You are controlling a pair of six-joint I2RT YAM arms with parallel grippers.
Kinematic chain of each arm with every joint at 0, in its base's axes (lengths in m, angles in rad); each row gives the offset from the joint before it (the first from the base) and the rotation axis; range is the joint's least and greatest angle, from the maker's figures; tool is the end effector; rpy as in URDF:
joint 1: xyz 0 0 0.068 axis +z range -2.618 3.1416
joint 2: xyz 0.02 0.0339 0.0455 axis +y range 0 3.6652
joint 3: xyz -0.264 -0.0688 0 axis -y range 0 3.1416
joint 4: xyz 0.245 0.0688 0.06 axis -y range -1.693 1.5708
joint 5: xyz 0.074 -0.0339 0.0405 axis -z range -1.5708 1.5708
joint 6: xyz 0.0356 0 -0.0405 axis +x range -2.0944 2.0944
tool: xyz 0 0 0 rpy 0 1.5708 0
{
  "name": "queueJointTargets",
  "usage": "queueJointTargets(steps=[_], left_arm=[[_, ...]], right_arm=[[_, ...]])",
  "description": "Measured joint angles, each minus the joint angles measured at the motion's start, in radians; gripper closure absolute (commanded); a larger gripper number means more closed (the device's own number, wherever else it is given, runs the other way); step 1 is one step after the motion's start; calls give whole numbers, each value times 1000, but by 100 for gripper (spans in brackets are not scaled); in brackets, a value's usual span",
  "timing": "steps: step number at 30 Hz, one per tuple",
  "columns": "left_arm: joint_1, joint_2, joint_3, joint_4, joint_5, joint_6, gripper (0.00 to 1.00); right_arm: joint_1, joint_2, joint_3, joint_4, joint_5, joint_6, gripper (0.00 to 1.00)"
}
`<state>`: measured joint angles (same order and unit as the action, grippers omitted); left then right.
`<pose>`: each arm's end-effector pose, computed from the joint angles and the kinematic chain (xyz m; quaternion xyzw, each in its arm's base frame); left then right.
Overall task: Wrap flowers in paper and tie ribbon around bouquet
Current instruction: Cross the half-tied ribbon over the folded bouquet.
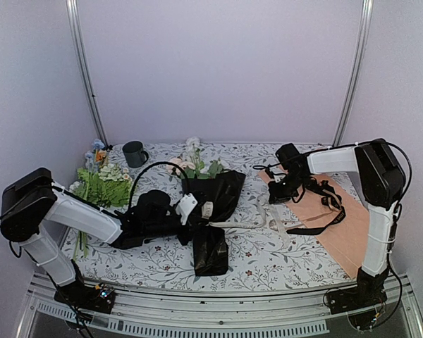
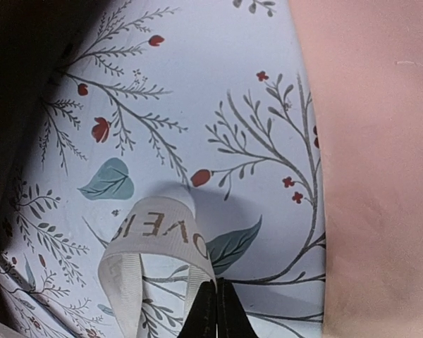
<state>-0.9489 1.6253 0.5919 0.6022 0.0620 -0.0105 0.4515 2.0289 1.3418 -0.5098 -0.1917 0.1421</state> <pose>0.1793 -0.2539 0.1516 0.3955 0.7431 -0.2720 0.4663 0.3606 0.1824 0.1398 -0.1683 0.9636 0.1440 0.1494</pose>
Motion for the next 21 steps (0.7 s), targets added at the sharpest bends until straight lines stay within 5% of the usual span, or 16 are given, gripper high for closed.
queueJointTargets(steps=[7,12,21], left_arm=[[-10,0,10,-11,-10,8,100],[-19,0,10,-17,-19,21,100],[-61,0,10,-17,-23,56,100]], right_arm=[[0,-23,10,-13,-54,-14,100],[18,-190,14,-11,-209,-31,100],[318,-252,296,168,-429,27,100]])
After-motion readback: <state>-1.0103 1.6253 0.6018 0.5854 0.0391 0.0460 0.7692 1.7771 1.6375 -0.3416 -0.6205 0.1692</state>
